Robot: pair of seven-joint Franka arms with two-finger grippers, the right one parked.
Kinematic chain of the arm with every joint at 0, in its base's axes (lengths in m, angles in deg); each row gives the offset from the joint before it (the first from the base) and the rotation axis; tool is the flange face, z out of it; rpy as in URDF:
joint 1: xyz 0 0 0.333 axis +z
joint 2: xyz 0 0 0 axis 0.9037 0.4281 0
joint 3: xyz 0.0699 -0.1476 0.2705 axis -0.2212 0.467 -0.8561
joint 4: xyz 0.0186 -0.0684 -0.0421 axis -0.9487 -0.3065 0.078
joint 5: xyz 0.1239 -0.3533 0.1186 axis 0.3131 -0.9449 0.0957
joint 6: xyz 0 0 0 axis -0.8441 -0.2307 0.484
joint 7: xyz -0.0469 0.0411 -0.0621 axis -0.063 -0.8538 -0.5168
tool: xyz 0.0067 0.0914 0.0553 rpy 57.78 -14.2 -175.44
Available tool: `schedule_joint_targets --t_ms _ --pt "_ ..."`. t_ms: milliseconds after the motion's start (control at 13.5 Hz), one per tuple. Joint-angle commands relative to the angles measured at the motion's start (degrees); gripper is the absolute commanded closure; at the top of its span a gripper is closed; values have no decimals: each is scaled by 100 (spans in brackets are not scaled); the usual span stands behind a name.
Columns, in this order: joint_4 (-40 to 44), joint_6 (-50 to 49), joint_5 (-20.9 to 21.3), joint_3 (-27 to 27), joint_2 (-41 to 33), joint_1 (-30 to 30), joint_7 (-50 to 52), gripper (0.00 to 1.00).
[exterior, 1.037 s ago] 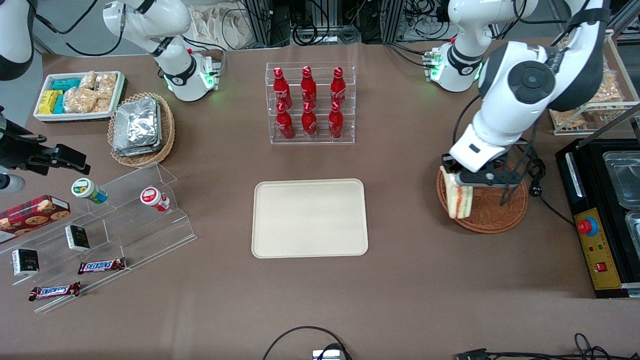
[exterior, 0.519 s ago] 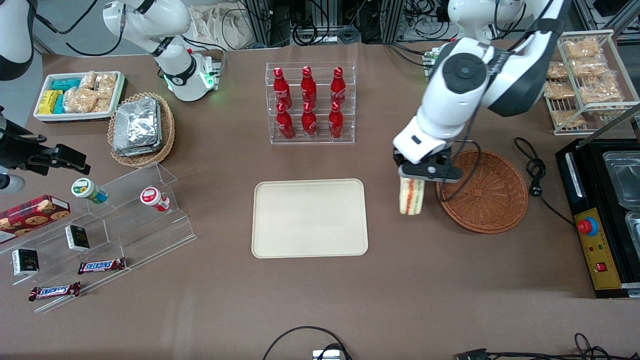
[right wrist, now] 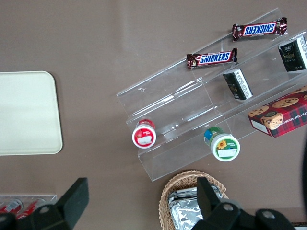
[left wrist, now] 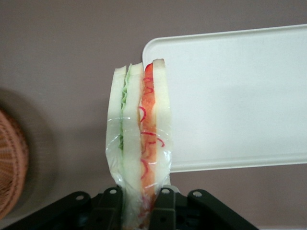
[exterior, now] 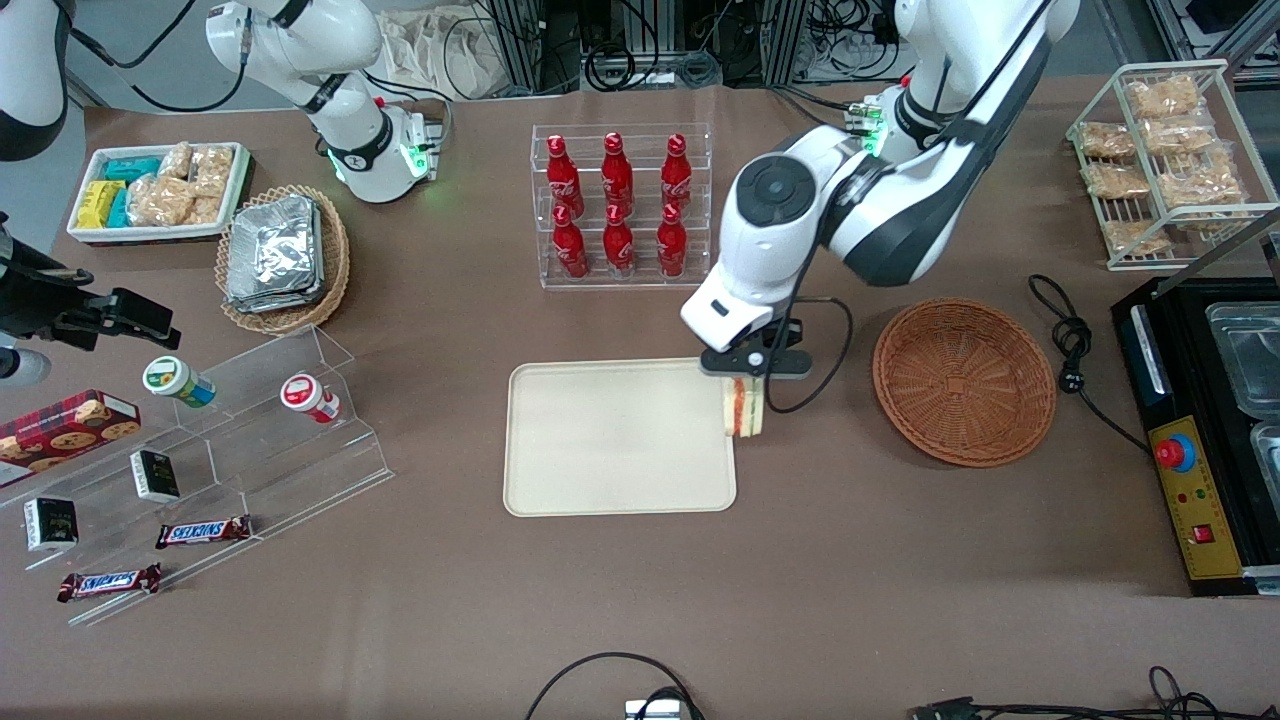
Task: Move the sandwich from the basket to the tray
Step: 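Carry the sandwich over the cream tray with the left gripper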
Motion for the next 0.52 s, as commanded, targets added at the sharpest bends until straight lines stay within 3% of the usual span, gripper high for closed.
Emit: schedule_joint_targets --t_ms 0,222,444 --pt "359 243 233 -22 547 -232 327 92" --pt "367 499 338 -22 934 -285 336 92" --pt "368 736 785 -4 1312 -338 634 92"
